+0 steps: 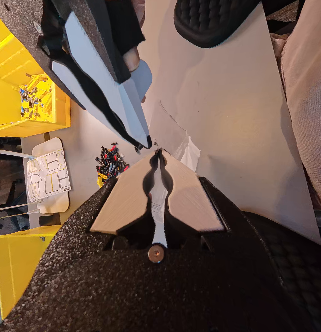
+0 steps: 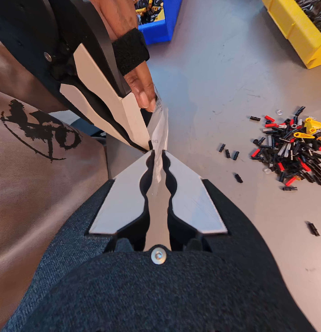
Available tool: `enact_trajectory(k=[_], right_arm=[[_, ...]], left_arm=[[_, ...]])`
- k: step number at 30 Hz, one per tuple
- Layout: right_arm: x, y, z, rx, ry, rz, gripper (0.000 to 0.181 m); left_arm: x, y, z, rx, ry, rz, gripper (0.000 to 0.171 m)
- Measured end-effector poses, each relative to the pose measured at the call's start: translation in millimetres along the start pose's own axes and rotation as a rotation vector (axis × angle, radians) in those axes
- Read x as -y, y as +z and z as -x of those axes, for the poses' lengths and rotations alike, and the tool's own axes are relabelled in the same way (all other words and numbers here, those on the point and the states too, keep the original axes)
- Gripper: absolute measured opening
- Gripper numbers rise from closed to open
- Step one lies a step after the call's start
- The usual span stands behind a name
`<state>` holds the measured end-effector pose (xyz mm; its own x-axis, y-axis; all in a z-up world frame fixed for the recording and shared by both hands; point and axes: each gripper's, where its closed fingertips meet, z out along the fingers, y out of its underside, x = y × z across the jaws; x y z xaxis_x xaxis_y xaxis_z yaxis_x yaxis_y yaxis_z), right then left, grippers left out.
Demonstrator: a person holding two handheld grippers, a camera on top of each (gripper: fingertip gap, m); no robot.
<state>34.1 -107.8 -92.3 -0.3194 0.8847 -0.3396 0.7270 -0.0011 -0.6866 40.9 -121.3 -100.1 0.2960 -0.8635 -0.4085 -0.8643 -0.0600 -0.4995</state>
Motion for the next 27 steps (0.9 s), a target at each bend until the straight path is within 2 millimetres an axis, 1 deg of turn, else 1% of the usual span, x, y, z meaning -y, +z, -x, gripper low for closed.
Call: enact_trajectory(k=[1,6,8,9,11,14,17,19,22,25,27], right_arm=[[-0.2,0.0,1.1,0.008,0.002,0.000,0.000],[-2.2,-0.9,2.5,0.023,0.018,0.006,0.000],[0.0,-1.7,3.4,0.022,0.026,-0.005,0.000],[1.5,-2.3,4.2,0.022,0.030,-0.011,0.000],[4.0,-3.1,4.5,0.004,0.025,-0.020,0.000],[6.6,-5.2,2.4,-0.027,0.033,-0.035,0.000],[10.3,-9.3,-1.4,-0.049,0.057,-0.069,0.000],[9.9,-10.3,-2.6,-0.061,0.050,-0.074,0.000],[5.7,-9.3,-6.2,-0.091,0.011,-0.049,0.000],[1.0,-8.6,-6.3,-0.105,-0.031,-0.014,0.000],[-0.6,-10.0,-10.0,-0.150,-0.080,0.008,0.000]], left_arm=[[-0.4,0.3,-0.2,0.000,0.003,0.005,0.000],[0.5,-1.3,-2.2,-0.010,-0.008,-0.003,0.000],[1.8,-1.1,-1.5,-0.007,-0.031,-0.022,0.000],[3.7,-1.2,-1.1,-0.004,-0.046,-0.040,0.002],[7.8,-1.7,-3.0,-0.020,-0.087,-0.074,0.012],[10.0,-2.0,1.9,0.004,-0.170,-0.096,0.011],[12.9,-1.6,11.7,0.052,-0.305,-0.147,0.003],[13.9,0.8,13.4,0.066,-0.346,-0.176,0.000],[15.9,4.3,7.7,0.065,-0.316,-0.186,0.000],[17.2,2.1,4.1,0.061,-0.291,-0.178,0.000],[18.5,-0.4,-2.1,0.030,-0.276,-0.181,0.000]])
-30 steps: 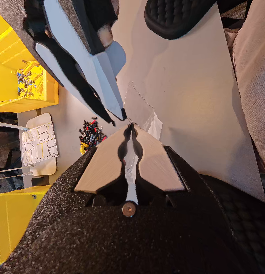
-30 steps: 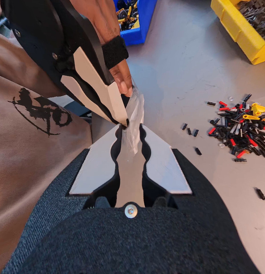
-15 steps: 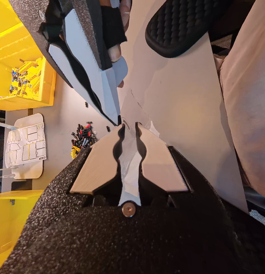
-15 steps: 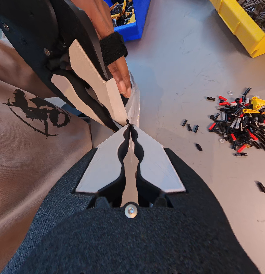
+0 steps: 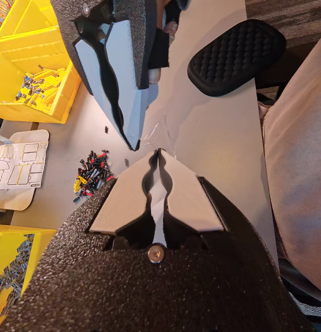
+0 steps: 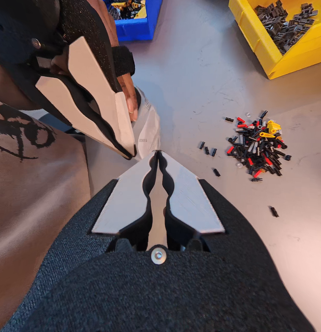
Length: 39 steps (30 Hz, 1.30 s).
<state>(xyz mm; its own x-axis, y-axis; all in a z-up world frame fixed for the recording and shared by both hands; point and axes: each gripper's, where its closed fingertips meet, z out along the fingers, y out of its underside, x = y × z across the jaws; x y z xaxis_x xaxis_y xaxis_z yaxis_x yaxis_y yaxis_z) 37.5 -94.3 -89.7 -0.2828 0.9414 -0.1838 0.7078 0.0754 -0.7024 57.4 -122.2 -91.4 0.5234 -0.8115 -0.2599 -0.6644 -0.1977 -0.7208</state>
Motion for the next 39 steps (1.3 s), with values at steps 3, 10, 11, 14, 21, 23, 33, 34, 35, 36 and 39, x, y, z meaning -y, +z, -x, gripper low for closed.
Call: enact_trajectory(k=[3,10,11,14,21,23,33,34,35,36,39], right_arm=[[0.7,-3.4,0.3,0.003,-0.016,0.001,0.000],[0.3,-5.7,1.9,-0.008,-0.071,0.021,0.000],[-0.3,-5.6,1.0,-0.016,-0.080,0.026,0.000],[-2.2,-7.9,-6.4,-0.050,-0.108,0.040,0.000],[4.8,-8.6,15.6,0.051,-0.059,-0.019,0.000],[6.8,-10.1,18.5,0.081,-0.046,-0.047,0.010],[-37.9,-2.4,14.7,0.031,-0.244,-0.071,0.044],[-41.5,2.0,13.0,0.023,-0.233,-0.093,0.028],[-42.7,3.7,13.4,0.034,-0.222,-0.126,0.007],[-42.2,3.6,13.1,0.046,-0.205,-0.163,0.001],[-45.7,-1.0,6.9,0.072,-0.180,-0.221,0.000]], left_arm=[[-0.8,-2.2,-5.5,0.002,0.031,0.015,0.000],[-3.5,-2.1,-18.3,-0.050,0.057,0.022,0.000],[-4.2,-2.0,-19.5,-0.053,0.066,0.025,0.000],[-4.8,-2.3,-29.0,-0.093,0.095,0.026,0.000],[2.3,-5.3,-3.0,0.004,-0.021,-0.063,0.000],[3.2,-6.3,-1.4,0.012,-0.033,-0.079,0.000],[-4.5,-7.6,8.3,0.029,-0.137,-0.145,0.000],[-4.0,-7.9,8.4,0.023,-0.147,-0.158,0.000],[-2.9,-8.5,8.8,0.018,-0.159,-0.175,0.000],[-1.2,-10.2,9.4,0.014,-0.168,-0.201,0.000],[7.3,-29.7,13.4,0.004,-0.192,-0.346,0.013]])
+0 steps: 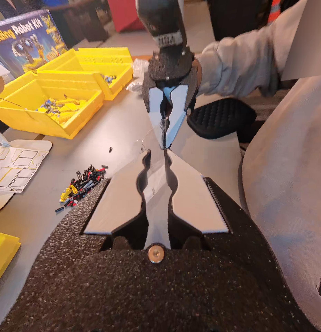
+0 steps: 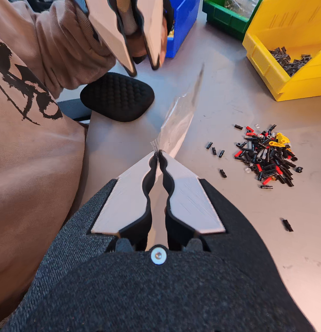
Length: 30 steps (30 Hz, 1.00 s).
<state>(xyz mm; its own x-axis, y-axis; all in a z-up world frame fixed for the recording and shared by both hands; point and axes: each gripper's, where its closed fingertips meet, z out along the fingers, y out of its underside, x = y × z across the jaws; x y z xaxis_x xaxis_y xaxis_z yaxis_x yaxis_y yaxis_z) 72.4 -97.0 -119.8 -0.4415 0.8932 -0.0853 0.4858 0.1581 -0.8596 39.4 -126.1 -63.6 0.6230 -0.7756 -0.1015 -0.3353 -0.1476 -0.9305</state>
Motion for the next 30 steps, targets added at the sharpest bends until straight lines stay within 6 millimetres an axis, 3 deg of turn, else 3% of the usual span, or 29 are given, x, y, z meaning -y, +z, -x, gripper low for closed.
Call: enact_trajectory(k=[2,3,5,7,9,12,14,17,22,24,30], right_arm=[[-4.8,-5.8,-5.2,0.000,-0.004,-0.030,0.000],[-6.8,-8.9,-6.6,0.007,-0.002,-0.045,0.000],[-10.9,-14.6,-5.0,0.038,-0.015,-0.063,0.000],[-14.6,-17.8,-1.3,0.074,-0.047,-0.065,0.000],[-16.1,-18.8,2.4,0.110,-0.062,-0.063,0.000],[-20.8,-17.3,-1.8,0.096,-0.083,-0.041,0.000],[-25.5,-15.4,-9.5,0.055,-0.070,-0.035,0.001],[-39.3,-11.0,-15.2,0.007,-0.041,0.000,0.019],[-64.7,-8.1,-13.9,-0.038,-0.028,0.084,0.016],[-65.7,-2.5,-12.3,-0.041,-0.019,0.083,0.002],[-46.8,30.6,-14.6,-0.045,-0.037,0.027,0.000]], left_arm=[[3.2,-16.6,10.9,0.023,-0.044,-0.083,0.021],[-4.4,-23.0,22.1,0.061,-0.060,-0.084,0.027],[-35.0,-25.2,44.2,0.111,-0.088,-0.023,0.042],[-65.5,-14.9,57.4,0.090,-0.155,0.029,0.052],[-79.4,0.8,53.3,0.003,-0.192,0.036,0.044],[-89.5,22.7,34.3,-0.108,-0.119,0.107,0.000],[-97.5,33.4,32.0,-0.107,-0.101,0.171,0.000],[-100.4,35.7,28.9,-0.096,-0.131,0.168,0.000],[-106.7,26.0,30.3,-0.041,-0.166,0.153,0.000],[-102.7,25.9,29.2,-0.039,-0.163,0.133,0.000],[-88.0,48.0,7.1,-0.089,-0.102,0.131,0.000]])
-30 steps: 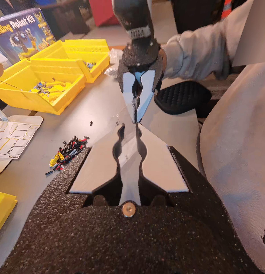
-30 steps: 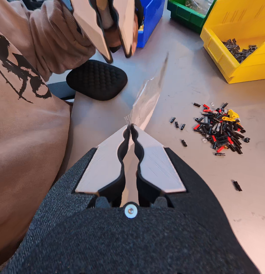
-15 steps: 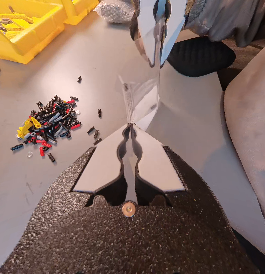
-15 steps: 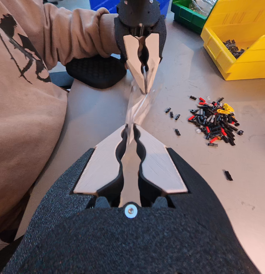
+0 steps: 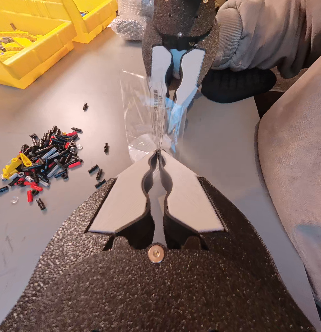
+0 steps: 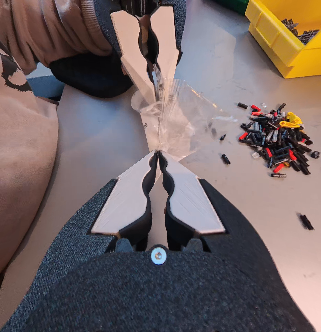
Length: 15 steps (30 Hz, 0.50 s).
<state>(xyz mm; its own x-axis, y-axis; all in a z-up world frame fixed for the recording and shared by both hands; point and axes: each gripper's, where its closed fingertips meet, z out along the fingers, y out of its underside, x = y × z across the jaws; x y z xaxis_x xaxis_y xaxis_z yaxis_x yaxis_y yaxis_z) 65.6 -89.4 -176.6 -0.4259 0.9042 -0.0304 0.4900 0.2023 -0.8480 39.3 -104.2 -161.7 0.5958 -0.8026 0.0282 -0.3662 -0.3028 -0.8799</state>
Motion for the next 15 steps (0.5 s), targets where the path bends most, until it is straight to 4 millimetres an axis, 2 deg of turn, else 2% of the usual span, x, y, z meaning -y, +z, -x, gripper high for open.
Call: enact_trajectory(k=[3,9,15], right_arm=[[4.2,4.2,-1.3,0.000,-0.027,0.001,0.000],[-4.3,-22.6,-14.3,-0.032,-0.007,-0.007,0.001],[-2.6,-38.1,-17.2,-0.028,0.028,-0.039,0.018]], left_arm=[[1.3,-4.8,2.9,0.006,-0.029,-0.023,0.000],[0.5,-26.6,13.9,0.039,-0.071,-0.073,0.000],[-0.1,-30.5,17.8,0.038,-0.103,-0.082,0.000]])
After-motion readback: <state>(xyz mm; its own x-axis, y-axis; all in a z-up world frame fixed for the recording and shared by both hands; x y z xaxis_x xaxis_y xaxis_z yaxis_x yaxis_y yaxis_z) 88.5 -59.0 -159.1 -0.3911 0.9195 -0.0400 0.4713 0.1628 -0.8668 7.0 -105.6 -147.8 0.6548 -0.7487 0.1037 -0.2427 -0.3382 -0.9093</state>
